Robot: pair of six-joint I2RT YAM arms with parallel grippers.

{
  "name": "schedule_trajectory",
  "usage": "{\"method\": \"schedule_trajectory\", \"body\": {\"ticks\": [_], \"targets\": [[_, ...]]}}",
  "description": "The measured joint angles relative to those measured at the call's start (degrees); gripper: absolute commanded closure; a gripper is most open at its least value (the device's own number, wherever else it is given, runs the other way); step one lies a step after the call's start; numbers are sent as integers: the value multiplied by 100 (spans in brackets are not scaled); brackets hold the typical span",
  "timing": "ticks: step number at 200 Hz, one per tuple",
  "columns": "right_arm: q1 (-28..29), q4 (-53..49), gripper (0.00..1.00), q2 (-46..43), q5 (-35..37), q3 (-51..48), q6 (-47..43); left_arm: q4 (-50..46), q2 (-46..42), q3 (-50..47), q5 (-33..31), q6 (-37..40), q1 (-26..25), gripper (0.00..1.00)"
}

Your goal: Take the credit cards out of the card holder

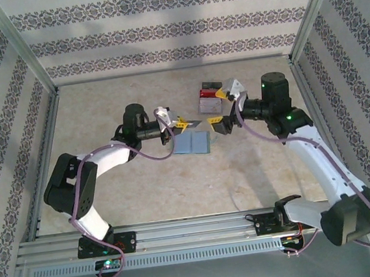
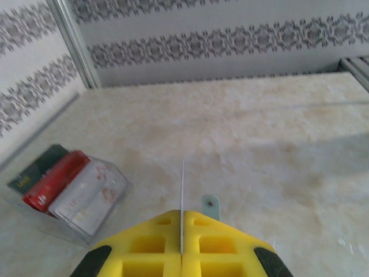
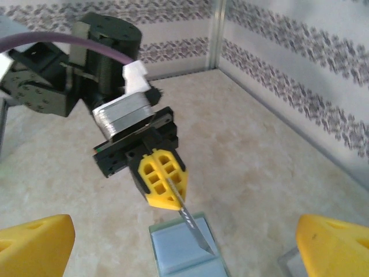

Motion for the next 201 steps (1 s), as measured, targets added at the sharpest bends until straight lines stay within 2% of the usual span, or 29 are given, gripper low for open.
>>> {"method": "schedule_trajectory", "body": {"ticks": [38,85,109,142,201], "targets": [[575,-944,3,35,577,411,-1025,1482,-179,-470,-33,-787,-118,100],[1054,-2269,25,577,1333,1366,-2199,2319,-240,-758,-7,-1200,-243,100],[1255,-2739,31,944,1687,1790,-2559,2542,-256,-826,46,-1307,-291,100],[1467,-3053,41,1329,2052,2009,-2850,2730,-256,-861,76,-1414,-289,100],[1648,-3191,72,1878,2398,2282,-3077,2835,-256,-863,144,-1502,-291,100]]}}
